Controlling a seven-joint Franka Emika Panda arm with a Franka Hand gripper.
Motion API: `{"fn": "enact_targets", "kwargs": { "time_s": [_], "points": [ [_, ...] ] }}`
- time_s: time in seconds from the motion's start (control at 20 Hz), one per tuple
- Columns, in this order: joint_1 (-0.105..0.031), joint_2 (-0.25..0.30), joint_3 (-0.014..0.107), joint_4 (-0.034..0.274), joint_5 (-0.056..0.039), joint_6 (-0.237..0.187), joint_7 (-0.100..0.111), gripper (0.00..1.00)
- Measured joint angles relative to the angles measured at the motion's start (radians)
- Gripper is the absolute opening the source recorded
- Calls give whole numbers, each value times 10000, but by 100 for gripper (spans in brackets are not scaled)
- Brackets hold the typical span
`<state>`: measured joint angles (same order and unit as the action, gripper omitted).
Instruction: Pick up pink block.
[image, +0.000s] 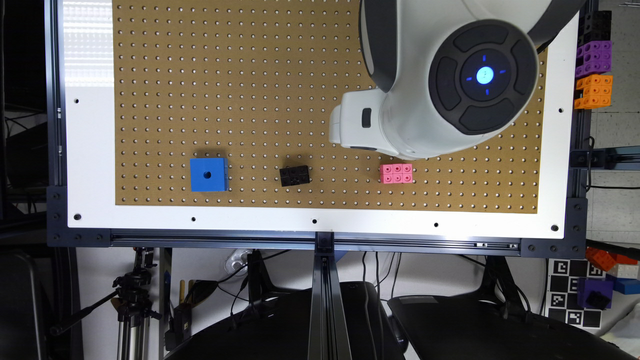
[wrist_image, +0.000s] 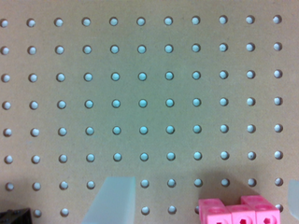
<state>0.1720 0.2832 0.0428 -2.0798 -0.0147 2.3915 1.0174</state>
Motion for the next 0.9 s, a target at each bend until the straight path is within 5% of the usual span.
{"fn": "enact_targets", "kwargs": {
  "time_s": [0.2, 0.25, 0.45, 0.9],
  "points": [
    [4, 1, 4, -2, 0, -1, -1, 100],
    [14, 1, 160, 48, 21, 2, 27, 100],
    [14, 93, 288, 290, 23, 4, 45, 100],
    [11, 1532, 293, 2008, 23, -25, 45, 100]
  ]
}}
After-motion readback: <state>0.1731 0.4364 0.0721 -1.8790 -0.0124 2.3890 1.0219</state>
